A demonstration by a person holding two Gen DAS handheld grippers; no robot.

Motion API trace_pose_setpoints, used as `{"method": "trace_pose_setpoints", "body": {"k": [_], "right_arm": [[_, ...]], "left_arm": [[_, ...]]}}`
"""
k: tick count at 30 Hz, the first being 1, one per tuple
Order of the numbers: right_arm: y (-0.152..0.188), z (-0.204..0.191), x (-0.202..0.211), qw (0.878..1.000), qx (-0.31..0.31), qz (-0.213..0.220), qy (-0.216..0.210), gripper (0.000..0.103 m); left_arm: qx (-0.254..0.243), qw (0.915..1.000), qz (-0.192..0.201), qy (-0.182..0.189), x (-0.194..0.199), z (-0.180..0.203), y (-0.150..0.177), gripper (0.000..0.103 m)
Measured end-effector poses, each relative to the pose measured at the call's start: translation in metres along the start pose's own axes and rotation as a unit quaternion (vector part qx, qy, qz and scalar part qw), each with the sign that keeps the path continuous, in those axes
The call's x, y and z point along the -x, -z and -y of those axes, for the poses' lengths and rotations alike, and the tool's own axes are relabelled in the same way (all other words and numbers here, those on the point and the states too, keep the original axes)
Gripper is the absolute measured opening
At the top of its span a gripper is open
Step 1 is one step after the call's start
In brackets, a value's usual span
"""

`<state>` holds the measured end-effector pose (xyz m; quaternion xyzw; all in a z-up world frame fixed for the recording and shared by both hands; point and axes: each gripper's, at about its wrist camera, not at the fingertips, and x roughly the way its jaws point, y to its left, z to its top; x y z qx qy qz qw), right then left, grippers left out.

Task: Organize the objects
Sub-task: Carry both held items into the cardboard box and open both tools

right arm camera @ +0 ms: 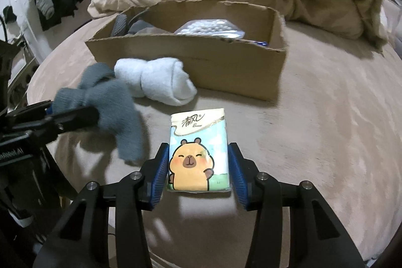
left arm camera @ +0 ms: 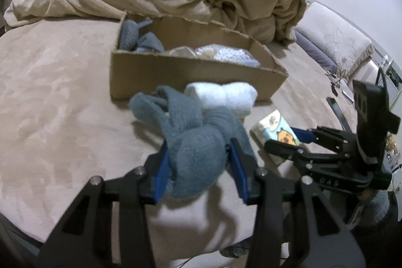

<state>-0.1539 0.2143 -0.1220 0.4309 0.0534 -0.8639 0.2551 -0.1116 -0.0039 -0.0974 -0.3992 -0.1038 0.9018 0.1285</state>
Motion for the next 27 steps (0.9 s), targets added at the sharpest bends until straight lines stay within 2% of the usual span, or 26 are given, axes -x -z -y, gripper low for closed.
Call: {"method": "trace_pose_setpoints", "body": {"k": [9,20,27], "right_arm": [[-0.008,-0.006,0.033,1.0,0.003,0.031,0.004,0.049],[-0.04,-0.023,0.096,0.993,0.022,0.111,0.011,0.049],[-0.063,-0.027,0.123,0.987,0.029,0.155,0.01,0.049]], "left_arm": [[-0.005,0.9997,0.024,0.003,0.039,0.007,-0.009,0.045],[-0.012,0.9976,0.067,-0.008,0.076,0.015,-0.034,0.045],[-0.029,0.9944,0.102,-0.006,0.1,0.025,-0.059,0.045]]}}
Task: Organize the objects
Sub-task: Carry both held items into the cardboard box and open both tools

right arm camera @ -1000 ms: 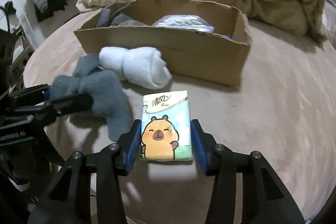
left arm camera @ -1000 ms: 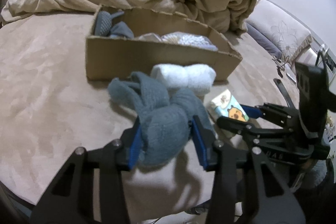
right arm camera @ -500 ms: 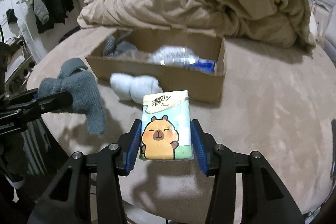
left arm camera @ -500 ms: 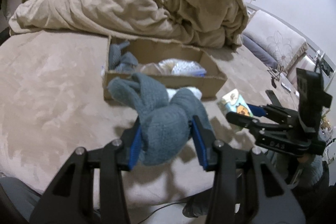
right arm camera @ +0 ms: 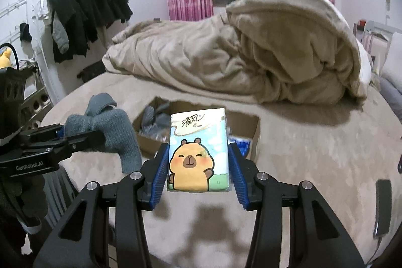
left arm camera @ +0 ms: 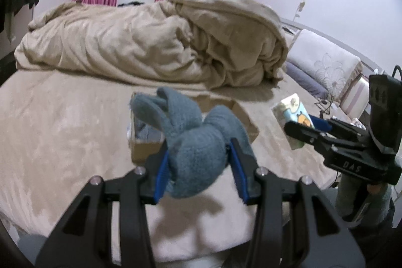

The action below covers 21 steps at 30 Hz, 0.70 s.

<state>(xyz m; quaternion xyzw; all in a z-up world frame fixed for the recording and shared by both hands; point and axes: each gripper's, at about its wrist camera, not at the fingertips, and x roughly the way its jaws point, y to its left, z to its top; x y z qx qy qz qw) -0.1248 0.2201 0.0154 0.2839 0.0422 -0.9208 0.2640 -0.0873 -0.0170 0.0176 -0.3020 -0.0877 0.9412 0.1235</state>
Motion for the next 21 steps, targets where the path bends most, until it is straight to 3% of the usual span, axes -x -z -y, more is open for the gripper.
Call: {"method": "trace_pose_setpoints", "body": {"k": [8,21], "right_arm": [[-0.025,0.002,0.004,1.0,0.003,0.028,0.001,0.049],[-0.046,0.022,-0.04,1.0,-0.009,0.016,0.002,0.049]], "left_arm": [[-0.017,0.9993,0.033,0.003,0.005,0.004,-0.032,0.045],[-0.028,0.9994,0.016,-0.011,-0.044,-0.004,-0.051,0.045]]}}
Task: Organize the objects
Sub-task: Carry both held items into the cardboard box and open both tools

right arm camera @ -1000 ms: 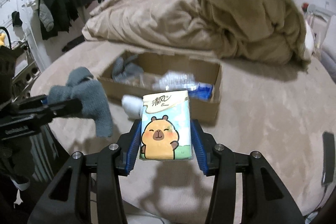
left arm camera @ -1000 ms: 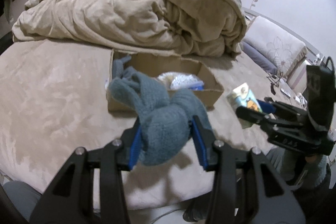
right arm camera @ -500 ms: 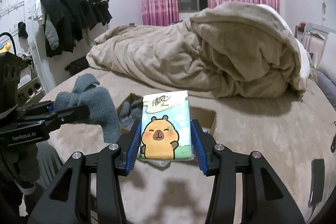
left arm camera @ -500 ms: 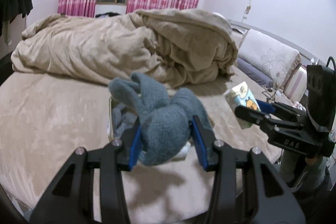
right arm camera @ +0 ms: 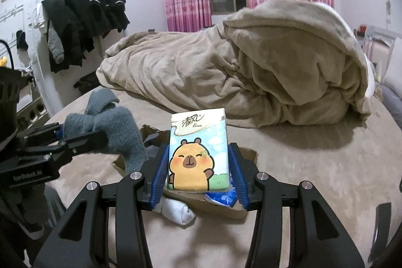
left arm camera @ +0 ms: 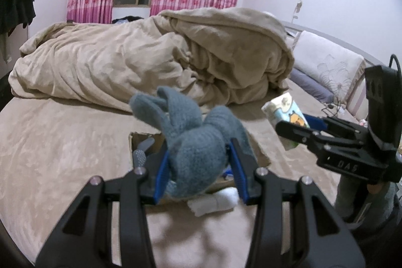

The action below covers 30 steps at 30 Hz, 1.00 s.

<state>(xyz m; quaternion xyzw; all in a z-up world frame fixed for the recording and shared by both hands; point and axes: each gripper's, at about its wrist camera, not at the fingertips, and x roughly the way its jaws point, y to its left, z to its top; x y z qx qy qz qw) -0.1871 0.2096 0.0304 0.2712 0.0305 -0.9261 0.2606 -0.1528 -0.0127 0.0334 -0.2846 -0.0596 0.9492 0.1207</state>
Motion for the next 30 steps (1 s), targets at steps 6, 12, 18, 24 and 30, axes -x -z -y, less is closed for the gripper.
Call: {"method": "trace_pose_setpoints", "body": {"k": [6,12,18,24,30], "right_arm": [[0.005,0.016,-0.035,0.999,-0.016,-0.028,0.003,0.049],[0.027,0.038,-0.082,0.996,-0.044,-0.072,0.019,0.049],[0.045,0.043,-0.117,0.993,-0.041,-0.103,0.032,0.049],[0.048,0.043,-0.129,0.993,-0.035,-0.104,0.04,0.049],[0.047,0.044,-0.132,0.994,-0.033,-0.091,0.053,0.049]], "left_arm": [[0.016,0.9998,-0.014,-0.003,-0.036,-0.013,0.001,0.045],[0.037,0.9988,-0.03,-0.009,-0.079,-0.026,0.01,0.045],[0.039,0.9973,-0.062,-0.012,-0.113,-0.033,0.025,0.045],[0.038,0.996,-0.08,-0.013,-0.13,-0.038,0.034,0.047],[0.044,0.9949,-0.089,-0.019,-0.138,-0.042,0.031,0.05]]}}
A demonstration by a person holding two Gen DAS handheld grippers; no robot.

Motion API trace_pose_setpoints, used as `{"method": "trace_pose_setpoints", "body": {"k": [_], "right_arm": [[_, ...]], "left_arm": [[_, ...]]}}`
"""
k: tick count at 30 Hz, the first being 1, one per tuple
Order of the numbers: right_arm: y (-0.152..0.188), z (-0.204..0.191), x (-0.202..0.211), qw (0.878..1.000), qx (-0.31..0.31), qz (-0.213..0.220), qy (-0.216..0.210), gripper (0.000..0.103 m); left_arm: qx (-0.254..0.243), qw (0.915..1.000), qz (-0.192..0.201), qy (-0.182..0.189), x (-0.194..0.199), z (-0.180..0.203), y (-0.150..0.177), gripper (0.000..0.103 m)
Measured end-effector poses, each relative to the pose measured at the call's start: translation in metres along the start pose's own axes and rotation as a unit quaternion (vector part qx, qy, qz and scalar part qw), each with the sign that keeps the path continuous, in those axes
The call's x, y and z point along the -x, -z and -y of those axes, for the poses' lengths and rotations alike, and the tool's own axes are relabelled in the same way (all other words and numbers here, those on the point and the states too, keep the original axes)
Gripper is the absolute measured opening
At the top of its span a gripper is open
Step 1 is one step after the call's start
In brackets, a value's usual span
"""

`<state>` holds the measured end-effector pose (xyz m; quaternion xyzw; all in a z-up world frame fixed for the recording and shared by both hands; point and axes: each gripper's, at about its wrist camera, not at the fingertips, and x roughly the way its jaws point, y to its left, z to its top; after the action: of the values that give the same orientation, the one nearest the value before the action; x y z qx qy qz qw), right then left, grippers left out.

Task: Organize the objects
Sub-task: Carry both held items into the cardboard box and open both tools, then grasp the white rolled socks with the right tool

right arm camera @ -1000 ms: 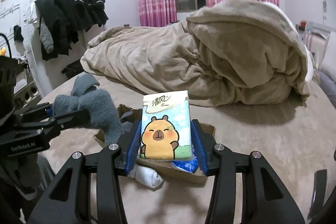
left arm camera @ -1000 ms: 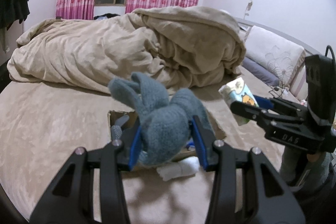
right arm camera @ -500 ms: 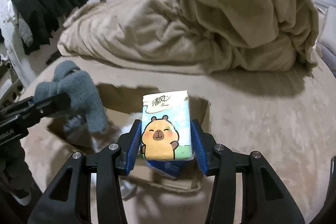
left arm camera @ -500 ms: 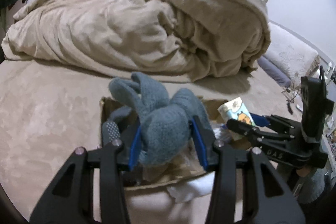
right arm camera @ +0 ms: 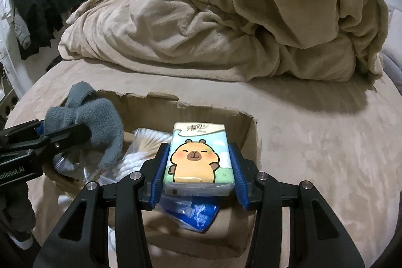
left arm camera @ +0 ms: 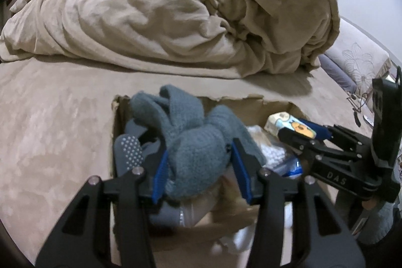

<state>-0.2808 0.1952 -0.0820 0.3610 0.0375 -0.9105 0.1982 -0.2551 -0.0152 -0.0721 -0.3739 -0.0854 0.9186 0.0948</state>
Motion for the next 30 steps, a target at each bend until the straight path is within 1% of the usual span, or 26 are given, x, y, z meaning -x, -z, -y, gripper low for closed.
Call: {"method": "trace_pose_setpoints", "body": {"k": [2,3,4,5,6,7,8,14,16,18,20,26,30], "right_arm": [[0.0,0.0,0.0,1.0,-0.001,0.002,0.001,0.053],[0.0,0.001,0.001,1.0,-0.002,0.003,-0.003,0.056],[0.001,0.001,0.003,1.0,-0.007,0.003,-0.01,0.061],[0.001,0.001,0.005,1.0,-0.011,0.003,-0.016,0.065],[0.001,0.0,0.008,1.0,-0.014,0.005,-0.02,0.068],[0.002,0.0,0.012,1.0,-0.015,0.006,-0.021,0.074],[0.002,-0.001,0.016,1.0,-0.015,0.008,-0.02,0.076],[0.0,-0.006,0.047,0.999,-0.023,0.025,-0.019,0.076],[0.0,-0.008,0.061,0.999,-0.026,0.031,-0.019,0.076],[0.004,-0.009,0.078,0.999,-0.03,0.04,-0.019,0.076],[0.006,-0.011,0.093,0.998,-0.033,0.049,-0.019,0.076],[0.014,-0.021,0.133,0.997,-0.026,0.067,-0.022,0.076],[0.021,-0.029,0.155,0.997,-0.017,0.075,-0.027,0.076]], "left_arm": [[0.004,1.0,-0.006,-0.002,0.001,-0.001,-0.001,0.052],[0.008,0.9999,-0.011,-0.002,0.003,-0.002,-0.001,0.055],[0.014,0.9998,-0.013,-0.002,0.005,-0.003,-0.002,0.058],[0.02,0.9997,-0.011,-0.002,0.008,-0.004,-0.002,0.067],[0.024,0.9997,-0.006,-0.004,0.014,-0.005,-0.003,0.074],[0.026,0.9997,-0.001,-0.006,0.019,-0.005,-0.003,0.077],[0.027,0.9996,0.004,-0.007,0.024,-0.005,-0.003,0.079],[0.022,0.9994,0.026,-0.012,0.061,0.0,0.001,0.079],[0.027,0.9991,0.032,-0.005,0.077,0.0,0.004,0.08],[0.039,0.9985,0.038,0.008,0.094,-0.002,0.007,0.085],[0.043,0.9979,0.048,0.008,0.111,-0.001,0.01,0.089],[0.036,0.9966,0.074,-0.002,0.157,0.005,0.022,0.09],[0.03,0.9965,0.078,-0.004,0.175,0.011,0.033,0.09]]}}
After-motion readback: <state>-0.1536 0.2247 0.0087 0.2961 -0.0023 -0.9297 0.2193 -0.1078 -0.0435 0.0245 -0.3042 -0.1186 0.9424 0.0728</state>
